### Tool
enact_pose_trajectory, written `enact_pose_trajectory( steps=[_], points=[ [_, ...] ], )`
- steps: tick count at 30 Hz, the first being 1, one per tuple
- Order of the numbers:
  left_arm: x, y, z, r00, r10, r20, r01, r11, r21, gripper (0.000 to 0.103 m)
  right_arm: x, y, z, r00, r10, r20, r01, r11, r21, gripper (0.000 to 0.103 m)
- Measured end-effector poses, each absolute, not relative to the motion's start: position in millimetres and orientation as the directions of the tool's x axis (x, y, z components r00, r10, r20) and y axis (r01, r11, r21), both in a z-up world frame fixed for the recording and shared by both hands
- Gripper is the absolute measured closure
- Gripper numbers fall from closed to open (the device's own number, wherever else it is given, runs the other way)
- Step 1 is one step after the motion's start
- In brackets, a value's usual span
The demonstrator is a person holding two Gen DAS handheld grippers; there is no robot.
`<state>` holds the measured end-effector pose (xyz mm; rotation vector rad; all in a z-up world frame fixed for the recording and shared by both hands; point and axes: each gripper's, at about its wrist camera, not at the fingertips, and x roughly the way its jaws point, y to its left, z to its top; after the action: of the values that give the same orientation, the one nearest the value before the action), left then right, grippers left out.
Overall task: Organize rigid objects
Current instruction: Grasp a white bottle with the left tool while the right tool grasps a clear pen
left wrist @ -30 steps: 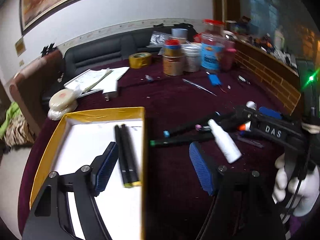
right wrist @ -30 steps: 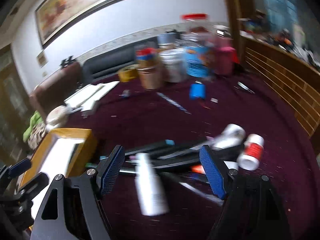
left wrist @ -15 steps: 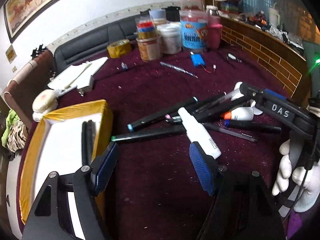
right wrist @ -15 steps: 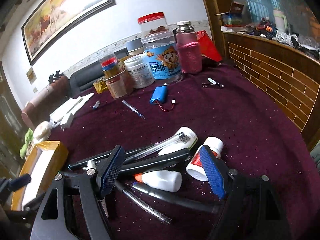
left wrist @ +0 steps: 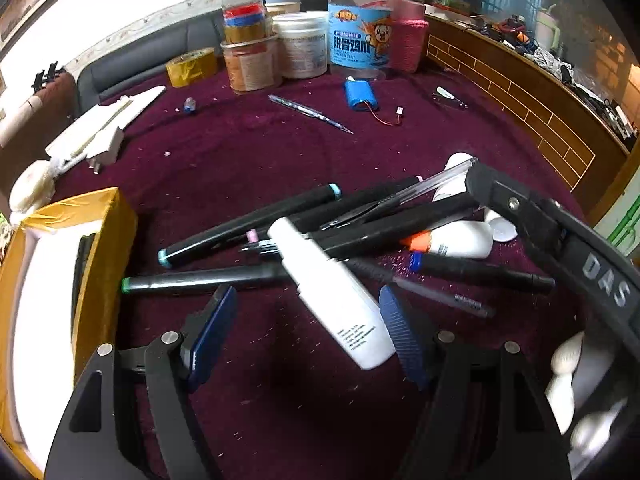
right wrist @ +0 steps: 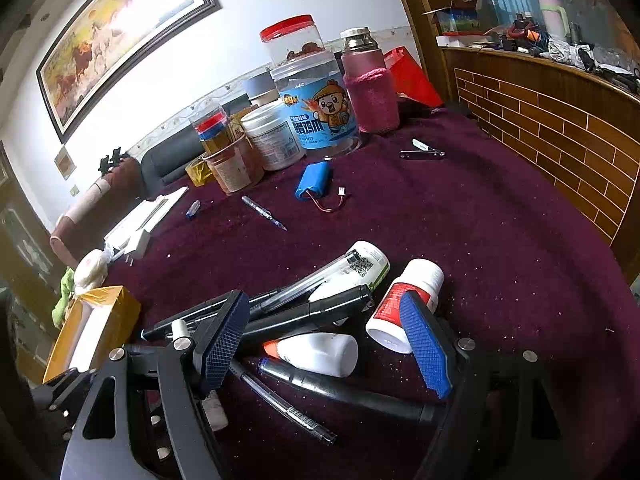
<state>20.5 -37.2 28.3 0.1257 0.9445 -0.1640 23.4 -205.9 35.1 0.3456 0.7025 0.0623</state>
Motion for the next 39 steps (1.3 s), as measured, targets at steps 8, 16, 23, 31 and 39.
enact_pose_trajectory(
  steps=[8,16,23,31,39],
  points=[
    [40.3,-37.2,6.2,0.504,-0.163,-0.848,0.216,0.975,-0.059,0.052,25.0,-205.2,32.1,0.757,0.163,-0.633,0.068,0.944,0.324,0.031],
    [24.0,-1.9,17.2,0.502,-0.271,-0.821,0.216,0.959,-0.184,0.077,28.3,-210.4,26.2,0.74,0.169,-0.651,0.081,0.938,0.336,0.031],
    [-7.3,23.4,35.8,0.534,-0.37,-0.761,0.245,0.928,-0.28,0.076,26.2,-212.4,25.6,0.728,0.225,-0.647,0.048,0.926,0.375,0.031],
    [-52.9,85.0,70.3,0.589,-0.498,-0.636,0.289,0.866,-0.409,0.076,-3.9,-197.7,32.7,0.633,0.286,-0.719,-0.09,0.95,0.299,0.031],
    [-68.1,119.8,65.1,0.608,-0.52,-0.6,0.26,0.844,-0.468,0.076,-1.9,-142.1,11.7,0.522,0.241,-0.818,-0.213,0.966,0.148,0.054]
  ],
)
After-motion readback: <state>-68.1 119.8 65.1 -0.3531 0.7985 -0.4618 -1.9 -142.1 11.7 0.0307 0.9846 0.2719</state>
